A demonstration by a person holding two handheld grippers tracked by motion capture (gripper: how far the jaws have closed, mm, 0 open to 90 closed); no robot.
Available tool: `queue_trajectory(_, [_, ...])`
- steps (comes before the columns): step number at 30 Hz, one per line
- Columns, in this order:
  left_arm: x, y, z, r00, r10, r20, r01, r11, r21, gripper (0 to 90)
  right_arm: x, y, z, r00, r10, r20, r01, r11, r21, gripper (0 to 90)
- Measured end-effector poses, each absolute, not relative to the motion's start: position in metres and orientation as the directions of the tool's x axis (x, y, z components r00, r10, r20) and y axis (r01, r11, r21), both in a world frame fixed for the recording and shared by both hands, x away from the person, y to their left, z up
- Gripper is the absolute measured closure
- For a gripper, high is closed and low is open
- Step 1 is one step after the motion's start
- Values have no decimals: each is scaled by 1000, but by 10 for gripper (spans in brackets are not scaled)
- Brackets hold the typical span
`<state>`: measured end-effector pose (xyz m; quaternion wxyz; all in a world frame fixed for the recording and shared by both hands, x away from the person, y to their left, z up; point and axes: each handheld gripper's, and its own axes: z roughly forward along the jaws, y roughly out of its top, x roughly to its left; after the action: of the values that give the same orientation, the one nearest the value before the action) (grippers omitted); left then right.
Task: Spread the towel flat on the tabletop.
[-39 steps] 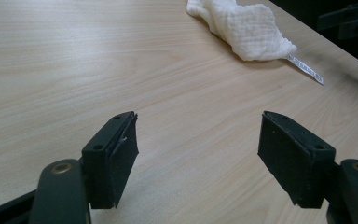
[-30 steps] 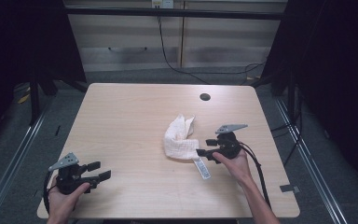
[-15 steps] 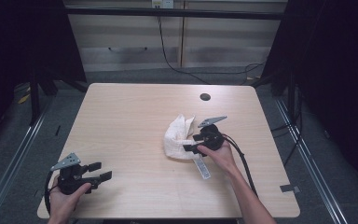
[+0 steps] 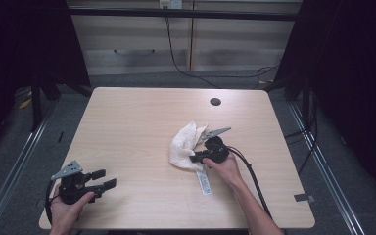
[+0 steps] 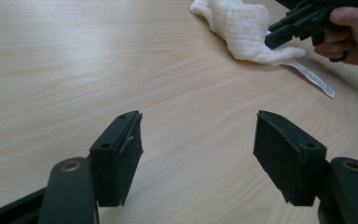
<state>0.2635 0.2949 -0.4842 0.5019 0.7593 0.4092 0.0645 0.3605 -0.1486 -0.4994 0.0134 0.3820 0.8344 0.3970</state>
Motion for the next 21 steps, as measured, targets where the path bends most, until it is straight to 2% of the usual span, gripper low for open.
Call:
queue_trajectory(9, [264,295,-484,653,691,-310,557,-161,815,316,341,-139,-501,-741,605,291,606,416,678,771])
queue_trajectory(21, [264,294,-485,650,694,-310,560,-161,812,314,305,-136,-500,-773,568,281,577,447,683,737])
